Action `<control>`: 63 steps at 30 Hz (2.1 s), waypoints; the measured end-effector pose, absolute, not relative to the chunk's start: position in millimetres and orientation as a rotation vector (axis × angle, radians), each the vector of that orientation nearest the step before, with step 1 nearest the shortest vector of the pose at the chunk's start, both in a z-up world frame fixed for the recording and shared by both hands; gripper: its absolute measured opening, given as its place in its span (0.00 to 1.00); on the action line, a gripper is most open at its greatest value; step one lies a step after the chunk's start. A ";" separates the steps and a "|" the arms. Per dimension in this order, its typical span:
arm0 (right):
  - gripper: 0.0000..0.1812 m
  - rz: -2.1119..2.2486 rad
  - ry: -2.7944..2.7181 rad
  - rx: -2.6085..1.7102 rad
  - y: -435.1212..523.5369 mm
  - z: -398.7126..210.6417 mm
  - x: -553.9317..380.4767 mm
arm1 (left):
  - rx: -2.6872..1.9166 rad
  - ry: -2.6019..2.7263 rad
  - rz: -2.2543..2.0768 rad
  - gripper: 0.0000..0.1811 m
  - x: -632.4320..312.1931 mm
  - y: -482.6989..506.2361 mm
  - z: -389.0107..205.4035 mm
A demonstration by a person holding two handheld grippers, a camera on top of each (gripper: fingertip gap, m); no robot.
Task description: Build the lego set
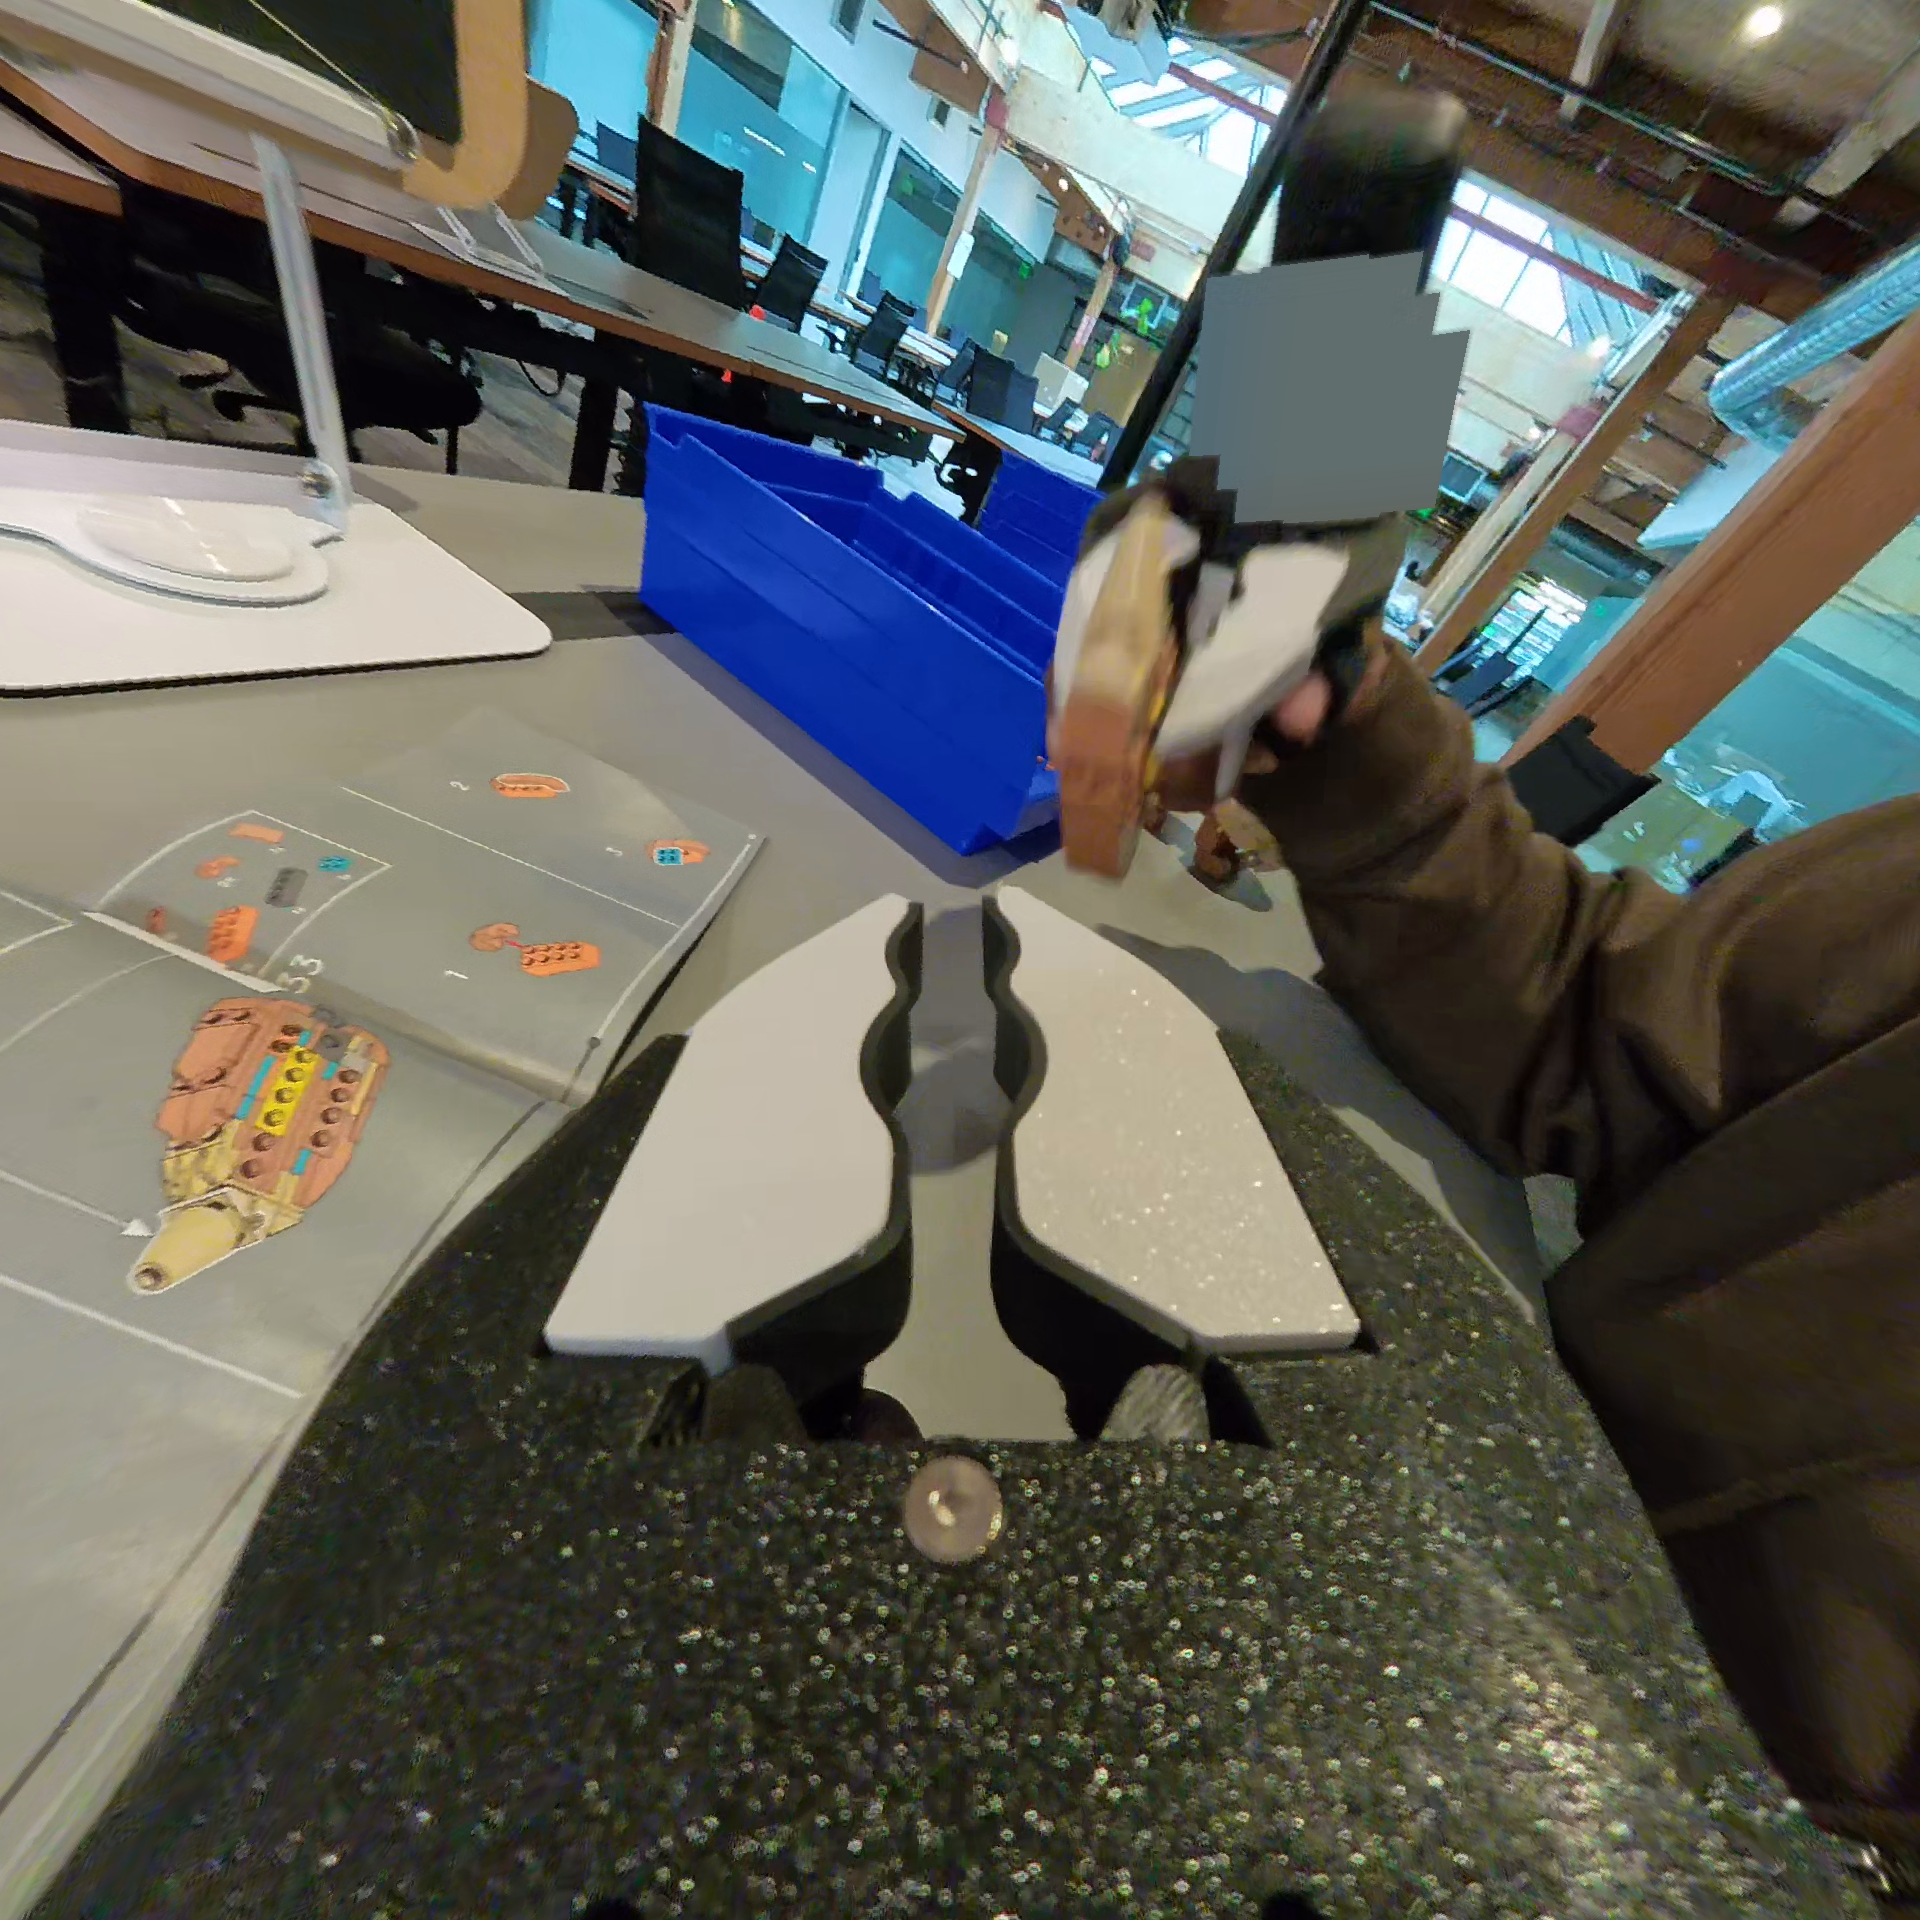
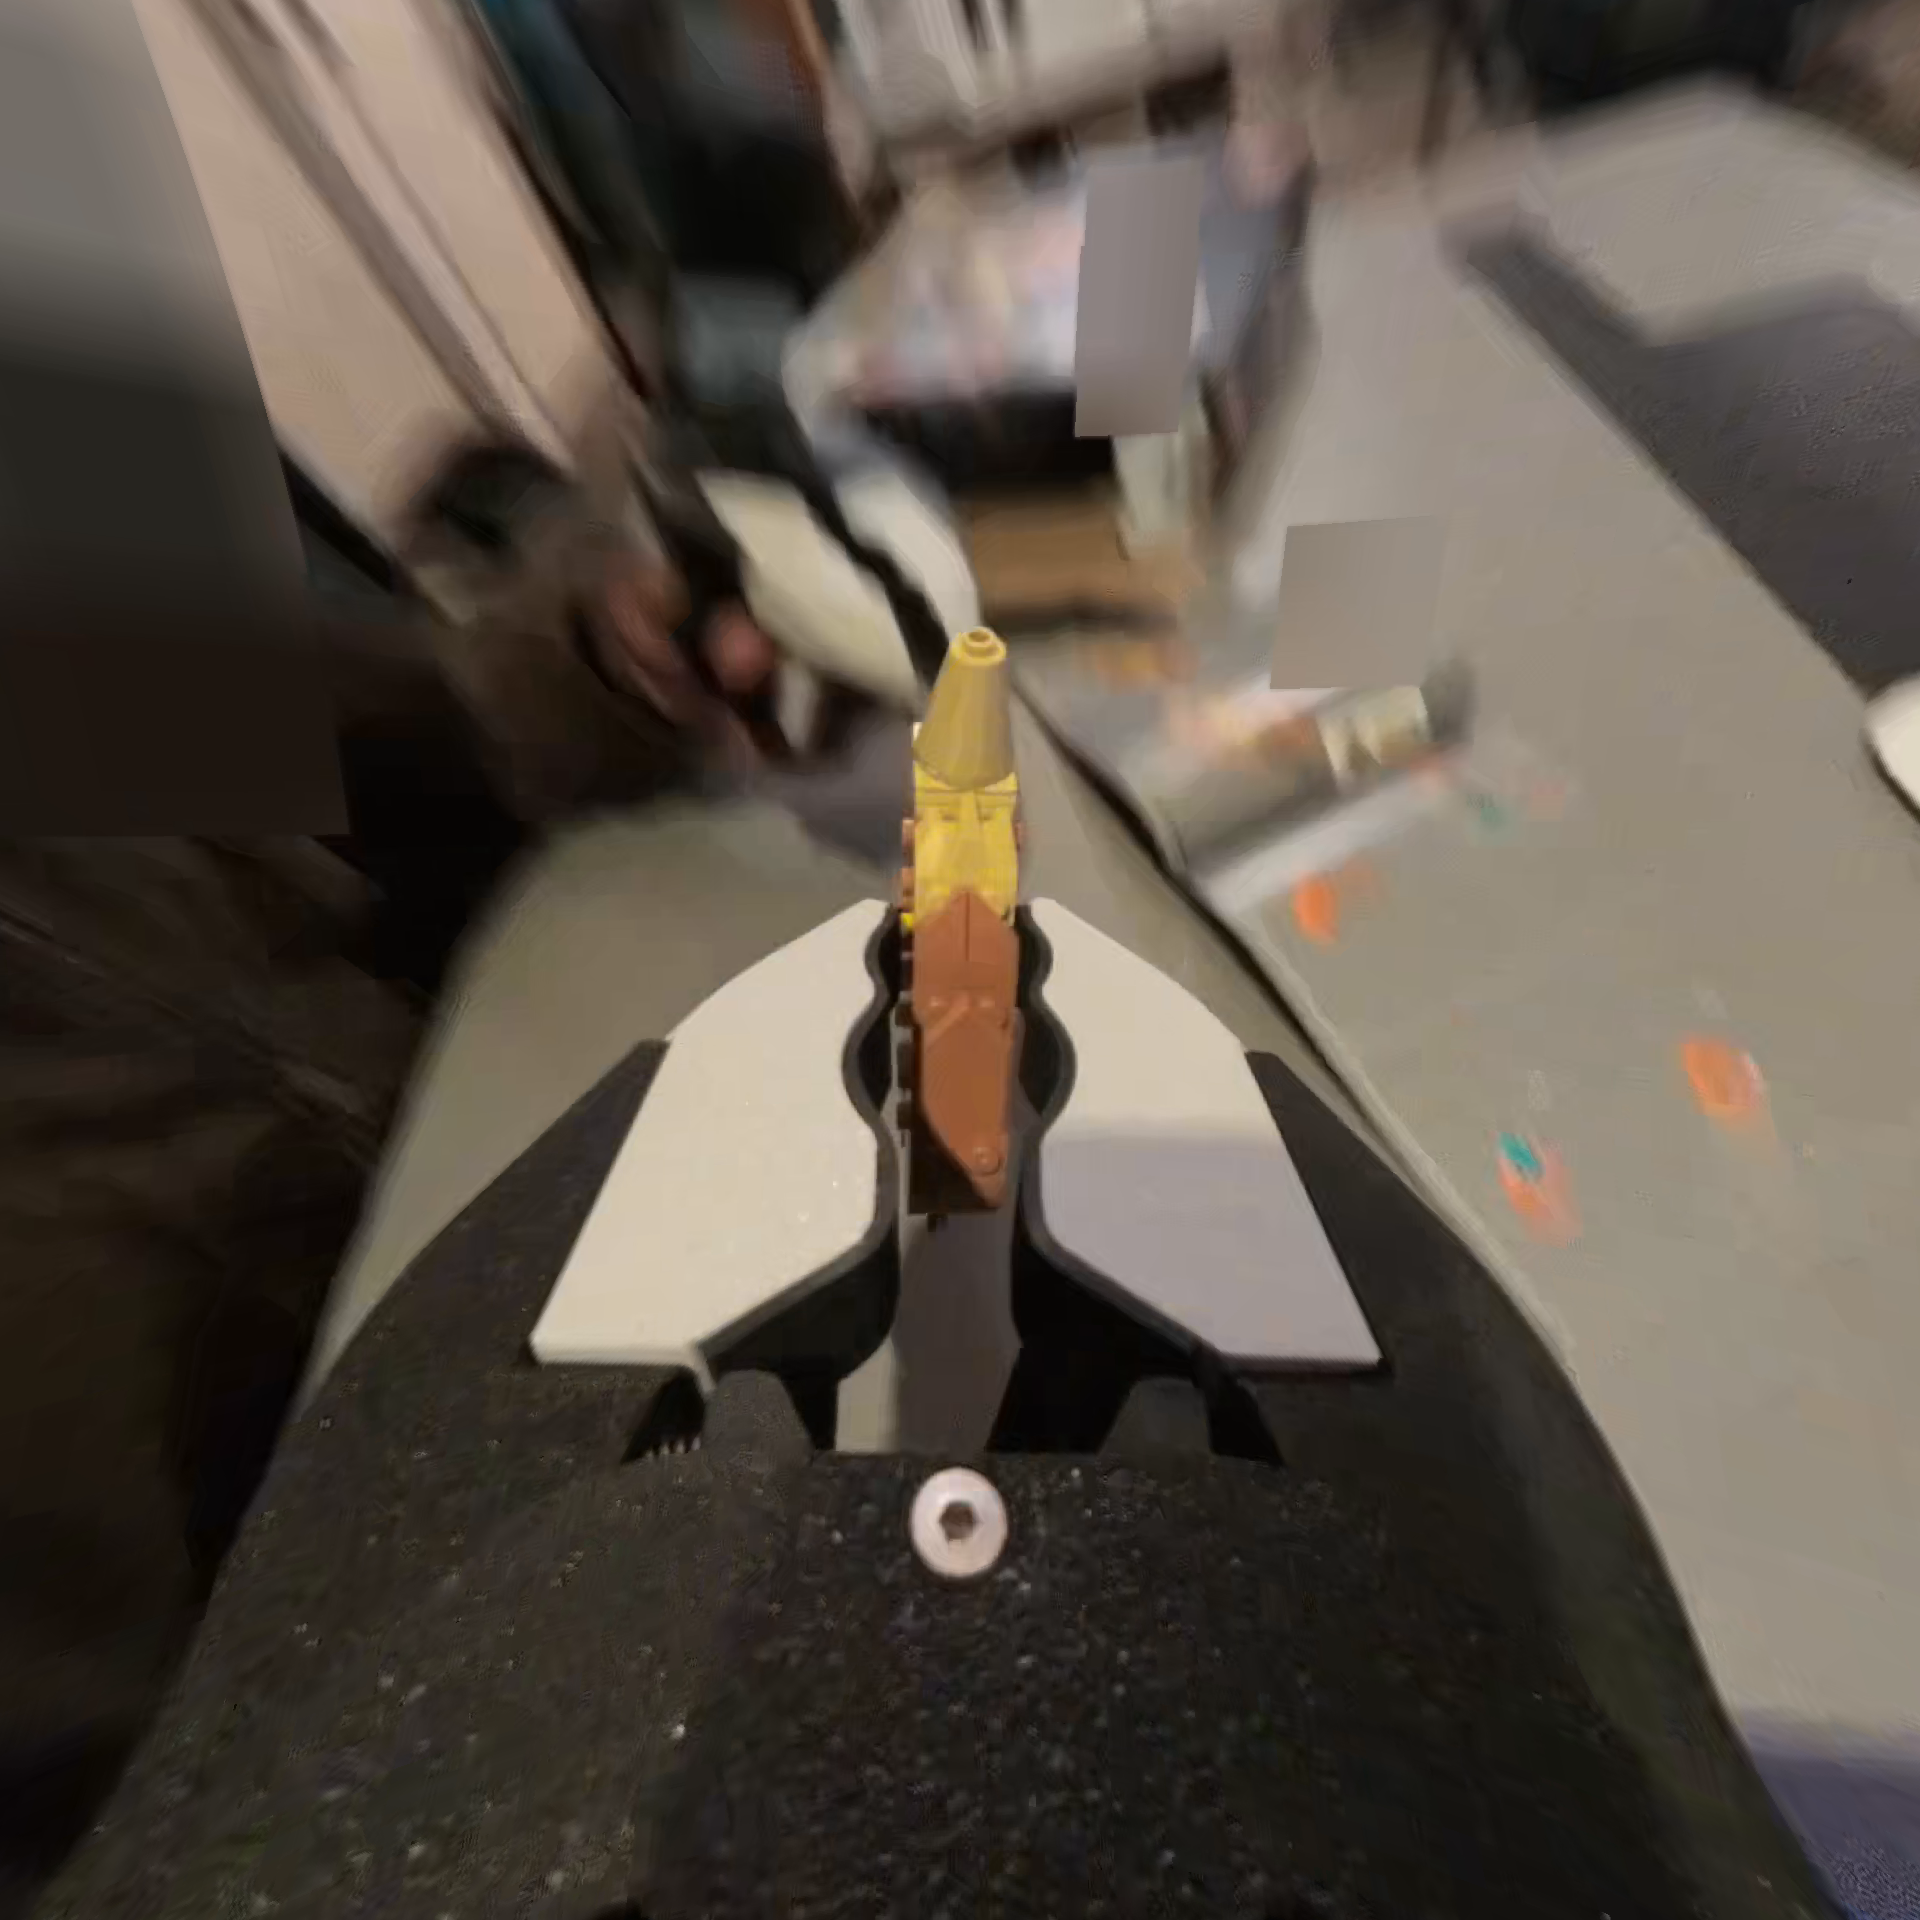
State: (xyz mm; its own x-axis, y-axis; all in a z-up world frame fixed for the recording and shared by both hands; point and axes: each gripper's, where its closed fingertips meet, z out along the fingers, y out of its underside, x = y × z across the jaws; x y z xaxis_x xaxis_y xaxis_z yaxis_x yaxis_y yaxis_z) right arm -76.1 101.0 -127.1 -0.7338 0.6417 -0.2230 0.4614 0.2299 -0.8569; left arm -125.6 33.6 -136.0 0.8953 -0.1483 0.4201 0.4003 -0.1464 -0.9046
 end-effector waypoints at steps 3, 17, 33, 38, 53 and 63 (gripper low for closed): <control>0.11 1.059 -2.583 -1.082 106.7 -177.8 -50.2 | -1.647 -0.221 -0.479 0.06 -130.6 33.3 -135.5; 0.11 0.570 -2.821 -0.985 97.9 -245.2 -31.4 | -1.824 -0.093 -0.471 0.06 -110.3 44.8 -177.5; 0.23 1.066 -2.301 -1.108 136.8 -195.8 -24.9 | -1.833 0.079 -0.393 0.09 -89.1 47.7 -184.7; 0.16 1.197 -2.016 -1.195 170.8 -188.6 -14.9 | -1.807 0.135 -0.304 0.10 -86.4 52.9 -185.5; 0.09 1.385 -1.922 -1.254 172.7 -210.4 -17.0 | -1.591 -0.029 -0.405 0.09 -106.2 58.0 -162.9; 0.07 1.528 -1.857 -1.326 180.5 -203.6 -16.2 | -1.617 -0.028 -0.431 0.09 -104.2 59.4 -166.8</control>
State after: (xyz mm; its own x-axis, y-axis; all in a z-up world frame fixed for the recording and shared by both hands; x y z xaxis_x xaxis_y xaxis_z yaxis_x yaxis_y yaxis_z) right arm -16.2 180.5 -203.6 -0.4748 0.8420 -0.2562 0.4135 -0.0436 -0.9095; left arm -104.2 59.4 -166.8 0.9267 -0.2378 0.2909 0.2741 -0.1020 -0.9563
